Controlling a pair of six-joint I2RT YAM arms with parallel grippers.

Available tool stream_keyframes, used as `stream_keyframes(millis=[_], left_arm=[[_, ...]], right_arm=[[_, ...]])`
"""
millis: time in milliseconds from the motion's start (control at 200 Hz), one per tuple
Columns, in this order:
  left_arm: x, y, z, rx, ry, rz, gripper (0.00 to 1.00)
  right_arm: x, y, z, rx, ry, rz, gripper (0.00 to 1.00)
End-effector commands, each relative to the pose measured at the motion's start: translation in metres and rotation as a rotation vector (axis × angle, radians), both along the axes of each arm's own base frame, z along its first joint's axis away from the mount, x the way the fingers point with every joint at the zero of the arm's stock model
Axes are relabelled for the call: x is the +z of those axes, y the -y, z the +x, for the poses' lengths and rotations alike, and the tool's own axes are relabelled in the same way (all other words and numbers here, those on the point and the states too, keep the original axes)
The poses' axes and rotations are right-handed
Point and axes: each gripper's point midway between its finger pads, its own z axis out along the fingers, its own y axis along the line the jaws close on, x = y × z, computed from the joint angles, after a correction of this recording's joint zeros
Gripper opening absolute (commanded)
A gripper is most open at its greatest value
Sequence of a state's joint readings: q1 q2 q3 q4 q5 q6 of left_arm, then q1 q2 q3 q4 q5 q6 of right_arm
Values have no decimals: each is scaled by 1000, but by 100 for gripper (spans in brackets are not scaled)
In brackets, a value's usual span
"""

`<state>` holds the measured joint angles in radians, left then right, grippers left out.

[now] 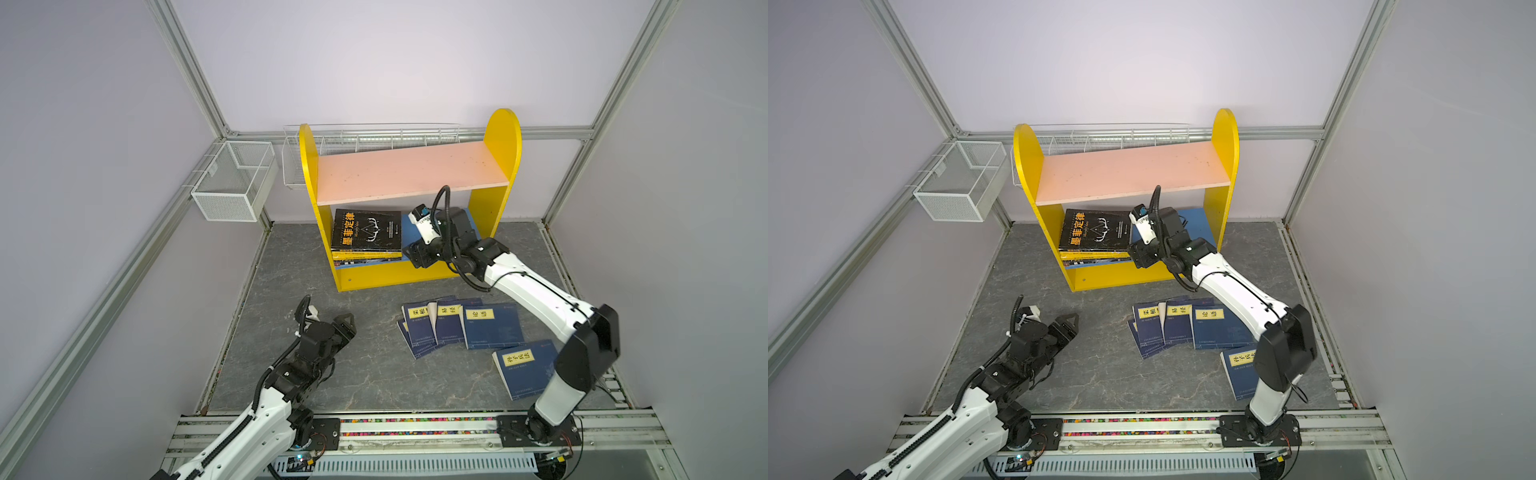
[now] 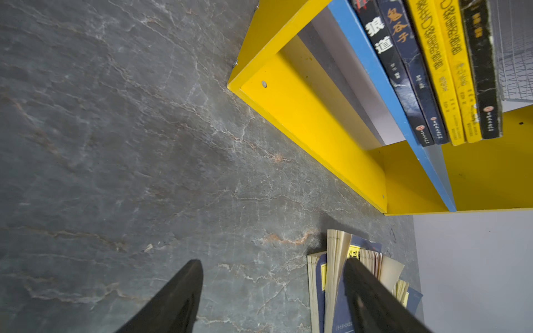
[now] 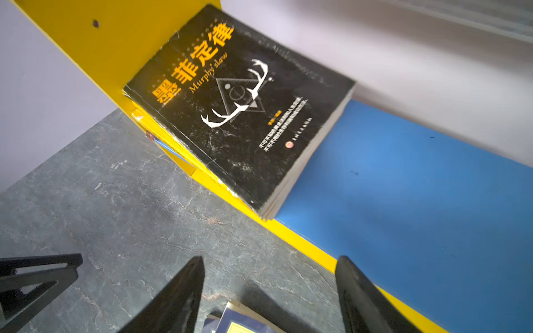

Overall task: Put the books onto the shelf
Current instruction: 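Reach both grippers down to the dark blue labeled books on the table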

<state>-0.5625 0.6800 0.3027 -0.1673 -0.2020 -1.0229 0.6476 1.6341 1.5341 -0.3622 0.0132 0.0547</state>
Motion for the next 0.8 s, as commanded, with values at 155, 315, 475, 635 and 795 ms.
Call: stream_keyframes(millis=[155,315,475,635,795], left_arm=[[23,48,14,-199,69,58,78],[28,107,15,-408,98,171,78],[28,175,13,-667,111,273,78],[2,225,2,-895,29,338,78],[7,256,-10,-1001,63,432,79]], right_arm=[[-30,90,-38,-347,-167,160,75],[-107,158,-68,-577,-387,159,76],[-158,185,-91,-650,-540,174,76],[-187,223,-96,-778,-612,171,79],[-205,274,-91,-917,-646,192,82]])
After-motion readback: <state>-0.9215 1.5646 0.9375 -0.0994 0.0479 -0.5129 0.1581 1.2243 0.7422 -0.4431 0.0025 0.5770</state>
